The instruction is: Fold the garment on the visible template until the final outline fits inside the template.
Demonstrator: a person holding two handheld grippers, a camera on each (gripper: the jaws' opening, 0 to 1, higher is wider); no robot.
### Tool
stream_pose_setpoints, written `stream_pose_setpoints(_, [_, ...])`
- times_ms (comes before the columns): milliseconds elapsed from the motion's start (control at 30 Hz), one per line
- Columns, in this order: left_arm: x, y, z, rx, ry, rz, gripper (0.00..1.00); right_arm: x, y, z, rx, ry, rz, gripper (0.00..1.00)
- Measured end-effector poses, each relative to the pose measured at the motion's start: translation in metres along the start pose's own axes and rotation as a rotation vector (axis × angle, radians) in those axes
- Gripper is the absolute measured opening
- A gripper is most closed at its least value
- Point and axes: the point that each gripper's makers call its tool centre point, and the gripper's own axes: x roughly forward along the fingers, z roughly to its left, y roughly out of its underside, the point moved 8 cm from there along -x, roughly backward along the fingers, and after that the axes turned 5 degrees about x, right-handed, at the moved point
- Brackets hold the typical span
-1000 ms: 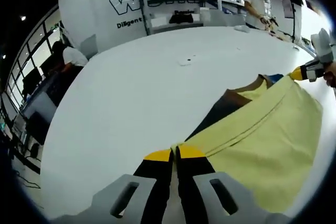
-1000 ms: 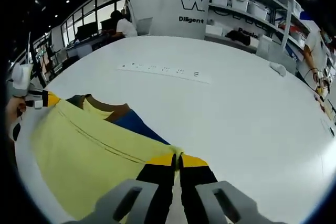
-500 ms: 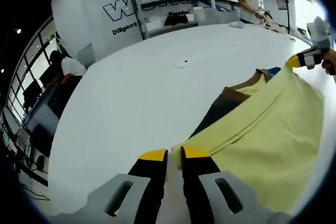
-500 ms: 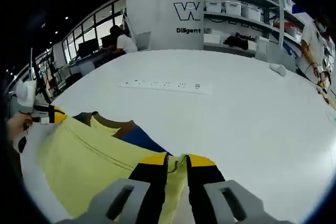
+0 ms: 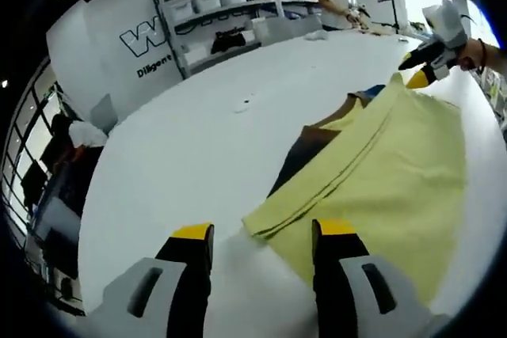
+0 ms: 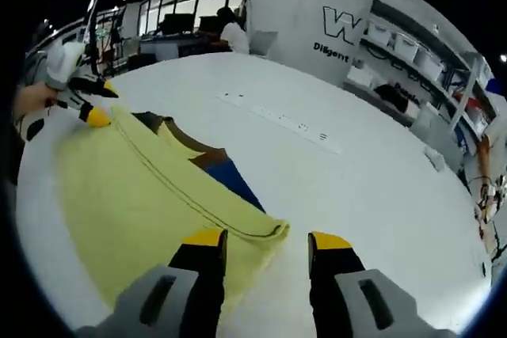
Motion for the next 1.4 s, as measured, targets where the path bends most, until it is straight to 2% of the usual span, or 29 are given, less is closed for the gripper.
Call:
stream_pose_setpoints(67, [0.001,-0.002,0.001,0.034,-0.007,-0.016,0.49,0.000,0.002,-0.002,-0.062,0.006,0.007,0.39])
stream_pose_setpoints(133, [0.004,-0.002,0.004,0.071,-0.032,-0.007,0.46,0.002,0.003,-0.004,-0.103,0.015,0.003,0.38])
stream_pose_setpoints(333, [0.013,-0.005,0.010,0.034,-0.039,-0.029,0.45,0.013,-0.001,-0.012,-0.111,0.029,-0.019,0.35])
stream_pose_setpoints(433, [0.017,-0.008,0.016,0.027,-0.071,-0.017,0.45,0.021,-0.008,-0.017,-0.048,0.041,-0.058,0.34])
stream_pose_setpoints(567, [0.023,-0.008,0.024,-0.016,-0.100,0.013,0.42,0.029,-0.015,-0.022,0.141,0.044,-0.100,0.28])
stream_pose_setpoints(600, [0.025,-0.008,0.025,-0.065,-0.101,0.018,0.42,0.033,-0.015,-0.025,0.221,0.040,-0.095,0.28])
stream_pose_setpoints(633, [0.026,-0.008,0.026,-0.095,-0.121,0.014,0.42,0.034,-0.013,-0.027,0.264,0.050,-0.091,0.29])
stream_pose_setpoints(733, [0.028,-0.005,0.028,-0.141,-0.143,0.028,0.40,0.036,-0.009,-0.027,0.326,0.047,-0.067,0.27])
stream_pose_setpoints(833, [0.028,-0.002,0.027,-0.178,-0.124,0.046,0.37,0.036,-0.004,-0.024,0.371,0.036,-0.052,0.26])
stream_pose_setpoints(967, [0.024,-0.004,0.025,-0.173,-0.119,0.040,0.38,0.030,0.004,-0.020,0.466,0.016,-0.023,0.27])
stream_pose_setpoints(1067, [0.019,-0.006,0.025,-0.222,-0.103,0.028,0.40,0.026,0.006,-0.015,0.544,-0.006,0.003,0.31])
stream_pose_setpoints(1200, [0.015,-0.008,0.024,-0.245,-0.096,0.023,0.45,0.021,0.005,-0.013,0.567,-0.015,-0.016,0.39])
stream_pose_setpoints(1267, [0.008,-0.010,0.020,-0.276,-0.086,0.017,0.51,0.013,-0.001,-0.006,0.618,-0.052,-0.055,0.48])
stream_pose_setpoints(1300, [0.005,-0.010,0.019,-0.280,-0.093,0.017,0.57,0.010,-0.002,-0.004,0.630,-0.061,-0.065,0.53])
stream_pose_setpoints(1400, [-0.002,-0.012,0.013,-0.278,-0.088,-0.023,0.66,0.002,-0.004,0.004,0.633,-0.082,-0.085,0.67])
